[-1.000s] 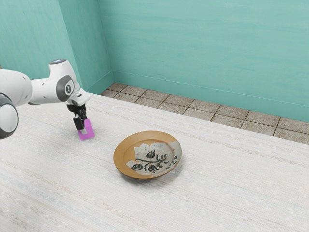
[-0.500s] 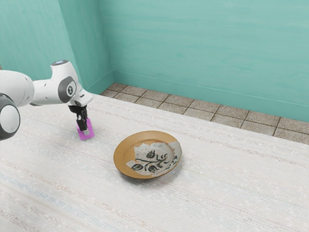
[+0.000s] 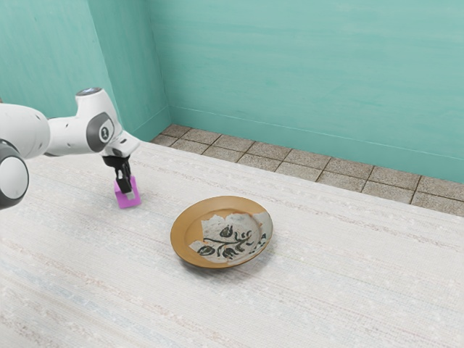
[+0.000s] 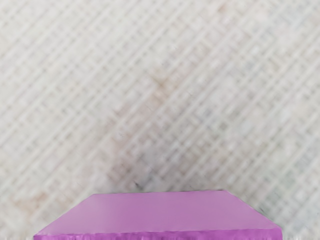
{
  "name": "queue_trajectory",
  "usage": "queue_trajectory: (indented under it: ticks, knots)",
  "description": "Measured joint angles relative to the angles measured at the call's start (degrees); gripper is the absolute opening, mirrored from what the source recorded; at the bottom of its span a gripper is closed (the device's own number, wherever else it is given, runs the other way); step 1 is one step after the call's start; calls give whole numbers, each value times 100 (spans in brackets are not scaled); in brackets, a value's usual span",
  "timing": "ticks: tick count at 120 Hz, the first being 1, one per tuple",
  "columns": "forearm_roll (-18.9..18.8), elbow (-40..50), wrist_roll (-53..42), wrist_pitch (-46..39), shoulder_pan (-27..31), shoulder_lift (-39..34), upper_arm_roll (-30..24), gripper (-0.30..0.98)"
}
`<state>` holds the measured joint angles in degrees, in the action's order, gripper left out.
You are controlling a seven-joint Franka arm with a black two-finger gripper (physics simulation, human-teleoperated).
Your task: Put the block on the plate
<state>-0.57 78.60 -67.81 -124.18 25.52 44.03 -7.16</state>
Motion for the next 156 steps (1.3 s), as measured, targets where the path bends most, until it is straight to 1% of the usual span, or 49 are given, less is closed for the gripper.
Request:
queue_trajectory:
  ticks: [29,40,46,59,72,77,85,91,103,113,117,130,142,149,156]
  knots:
    - [-4,0,62,-2,-13,-24,-8,41]
    - [-8,1,79,13,-35,-92,-35,40]
    - [-8,6,88,32,-92,-246,-78,39]
    - [-10,186,125,154,-458,-779,-168,40]
    - [-9,1052,224,257,-1098,-1643,-195,40]
    - [-8,1395,282,248,-1358,-1857,-205,40]
    - [-4,1742,394,192,-1724,-2016,-242,39]
    - [-1,1925,492,133,-1873,-2145,-409,39]
    - [27,2293,697,-98,-2024,-2268,-686,39]
    - [48,2479,868,-326,-2082,-2247,-774,39]
    - [63,2503,932,-412,-2087,-2207,-786,39]
    - [109,2528,1110,-612,-2069,-2067,-794,50]
    - [129,2499,1249,-702,-2025,-2094,-790,57]
    - [118,2200,1364,-529,-1997,-2282,-749,60]
    - [91,1806,1583,-139,-1885,-2515,-728,62]
